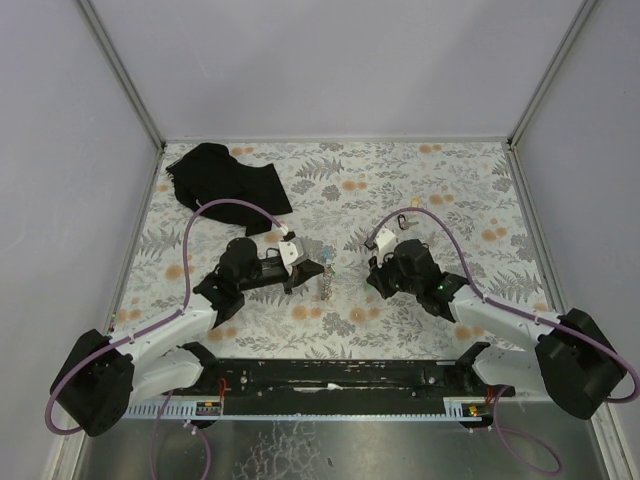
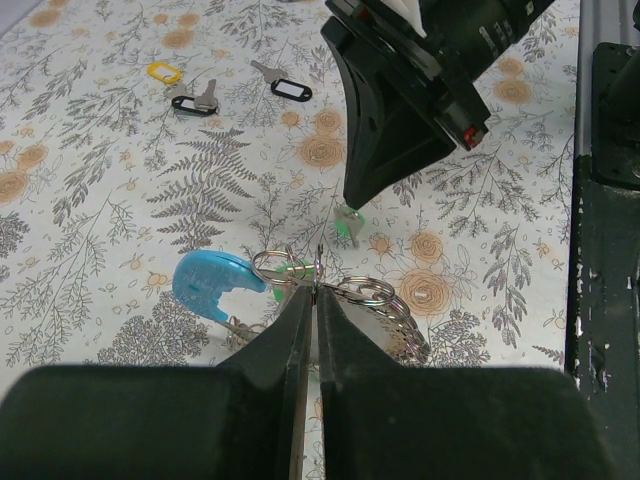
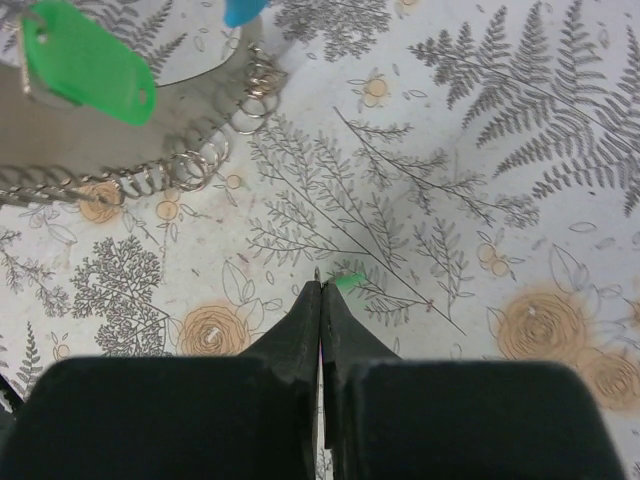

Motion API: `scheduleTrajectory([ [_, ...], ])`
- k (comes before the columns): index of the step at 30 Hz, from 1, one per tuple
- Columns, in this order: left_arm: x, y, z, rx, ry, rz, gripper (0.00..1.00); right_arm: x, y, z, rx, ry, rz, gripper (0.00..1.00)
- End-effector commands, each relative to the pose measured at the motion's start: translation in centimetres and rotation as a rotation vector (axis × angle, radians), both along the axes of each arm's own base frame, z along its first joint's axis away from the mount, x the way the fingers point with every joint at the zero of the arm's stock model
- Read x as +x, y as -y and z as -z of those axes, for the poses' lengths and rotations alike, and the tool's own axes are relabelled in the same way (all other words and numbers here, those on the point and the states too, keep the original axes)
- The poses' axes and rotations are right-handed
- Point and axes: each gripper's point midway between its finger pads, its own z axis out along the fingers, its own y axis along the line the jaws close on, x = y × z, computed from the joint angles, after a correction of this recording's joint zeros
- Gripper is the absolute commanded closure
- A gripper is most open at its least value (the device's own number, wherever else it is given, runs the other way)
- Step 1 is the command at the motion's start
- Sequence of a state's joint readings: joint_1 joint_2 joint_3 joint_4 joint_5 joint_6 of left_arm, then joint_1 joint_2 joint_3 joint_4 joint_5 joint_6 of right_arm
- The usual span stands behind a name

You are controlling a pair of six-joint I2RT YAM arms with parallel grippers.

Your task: Put the keys on the keyring

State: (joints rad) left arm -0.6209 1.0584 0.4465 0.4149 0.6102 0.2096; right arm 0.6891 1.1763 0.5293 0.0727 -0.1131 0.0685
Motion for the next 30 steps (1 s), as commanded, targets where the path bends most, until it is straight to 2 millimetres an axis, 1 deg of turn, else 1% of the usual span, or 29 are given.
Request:
scheduleTrajectory([
  [1,0.5,0.2,-2.3,-0.060,0.076,-0.012,1.00,1.2,-3.4,-4.0,0.198,0.211,-0.124,1.00],
  [2,0.4,0.2,-2.2,-0.059,0.078,-0.009,1.00,1.3,-3.6,-4.6,0.220,0.243,-0.129,1.00],
  [5,0.2,0.2,-2.3,-0.064,0.084,0.001,1.00,1.3,-4.0,-5.2,0.246,0.291,-0.161,0.98],
  [8,0.0,0.3,-2.2,-0.061,0.086,0.012,1.00,0.4,-4.6,-5.8,0.255,0.355,-0.264,0.98],
  [12,-0.2,0.3,-2.1,-0.054,0.092,0.030,1.00,-0.3,-4.7,-7.9,0.283,0.410,-0.312,1.00],
  [15,-0.4,0.5,-2.0,-0.052,0.098,0.049,1.00,-0.9,-4.8,-9.2,0.267,0.451,-0.378,1.00],
  [18,-0.7,0.6,-1.9,-0.049,0.102,0.073,1.00,-1.5,-5.0,-9.9,0.245,0.497,-0.458,1.00],
  [24,-1.5,0.7,-1.9,-0.042,0.125,0.120,1.00,-2.8,-6.1,-11.2,0.259,0.525,-0.590,1.00],
  [27,-1.7,0.8,-1.8,-0.034,0.126,0.145,1.00,-3.1,-6.5,-12.0,0.257,0.538,-0.644,1.00],
  [30,-2.1,0.9,-1.7,-0.026,0.128,0.174,1.00,-3.2,-6.6,-12.2,0.225,0.537,-0.689,1.00],
])
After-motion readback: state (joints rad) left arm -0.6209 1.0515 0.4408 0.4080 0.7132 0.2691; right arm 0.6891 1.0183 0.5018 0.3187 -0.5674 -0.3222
